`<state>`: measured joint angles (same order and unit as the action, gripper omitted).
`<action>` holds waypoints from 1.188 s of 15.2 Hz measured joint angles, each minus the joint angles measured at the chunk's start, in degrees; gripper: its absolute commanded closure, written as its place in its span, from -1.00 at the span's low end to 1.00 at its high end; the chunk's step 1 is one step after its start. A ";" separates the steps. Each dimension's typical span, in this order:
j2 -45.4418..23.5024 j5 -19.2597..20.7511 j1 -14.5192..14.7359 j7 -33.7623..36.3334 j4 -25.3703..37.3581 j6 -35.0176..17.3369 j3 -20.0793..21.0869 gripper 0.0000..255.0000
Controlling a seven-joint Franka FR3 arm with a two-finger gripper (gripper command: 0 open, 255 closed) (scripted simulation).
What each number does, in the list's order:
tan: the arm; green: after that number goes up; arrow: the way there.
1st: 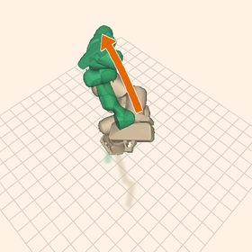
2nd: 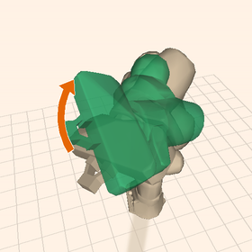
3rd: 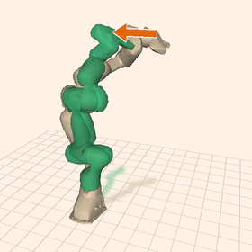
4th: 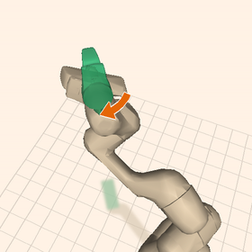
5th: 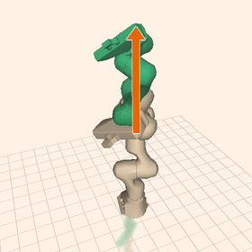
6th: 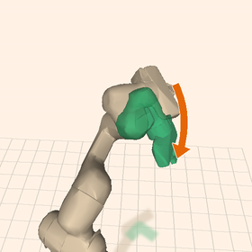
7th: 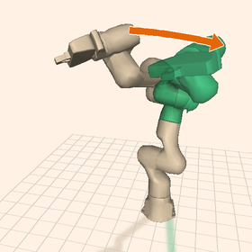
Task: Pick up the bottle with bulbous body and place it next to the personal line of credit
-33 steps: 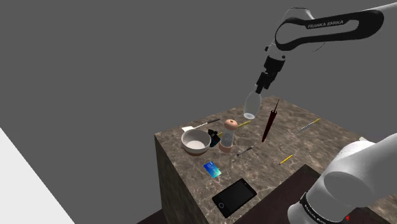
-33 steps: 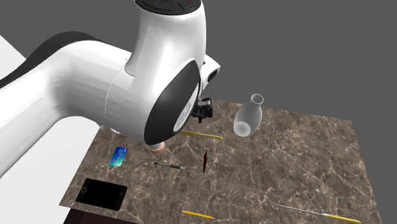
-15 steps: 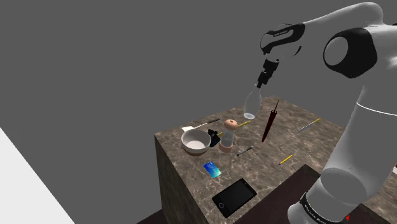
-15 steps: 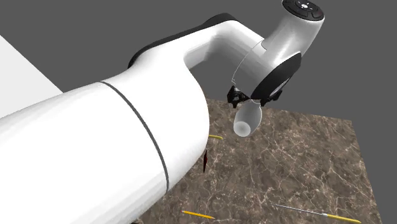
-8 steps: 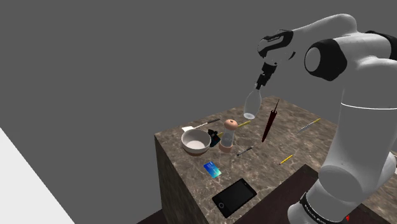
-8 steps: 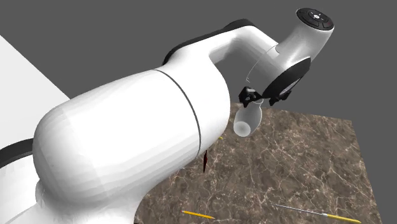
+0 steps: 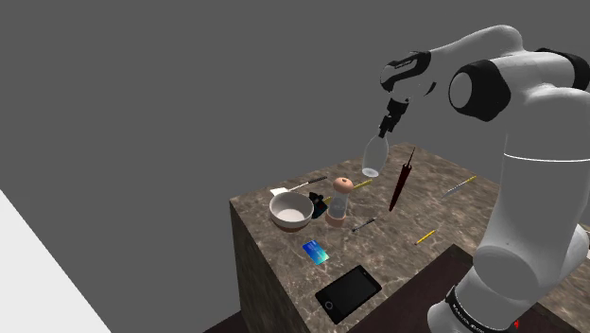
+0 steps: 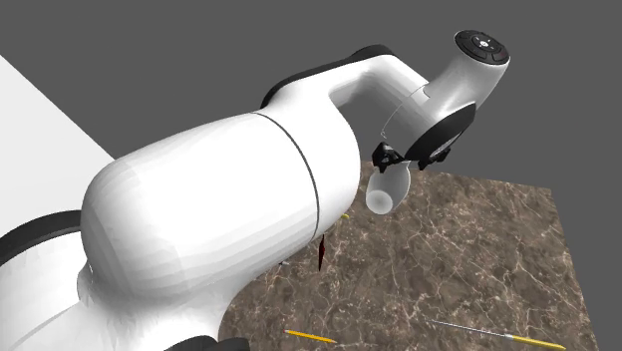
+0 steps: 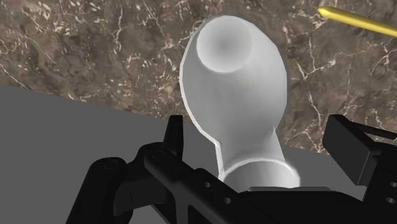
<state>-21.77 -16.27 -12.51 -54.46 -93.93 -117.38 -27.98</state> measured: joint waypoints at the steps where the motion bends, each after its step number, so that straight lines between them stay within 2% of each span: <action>1: 0.00 0.00 0.00 0.00 -0.01 -0.02 0.00 -1.00; 2: 0.00 -0.01 0.00 -0.01 -0.02 -0.03 0.00 -1.00; 3: 0.00 -0.01 0.00 -0.01 -0.02 -0.03 0.00 1.00; 13: 0.00 -0.01 -0.01 -0.01 0.00 -0.03 0.00 1.00; 18: 0.78 0.63 0.08 0.63 1.87 2.53 -0.25 1.00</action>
<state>-20.99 -15.64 -12.43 -53.83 -92.06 -114.84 -28.23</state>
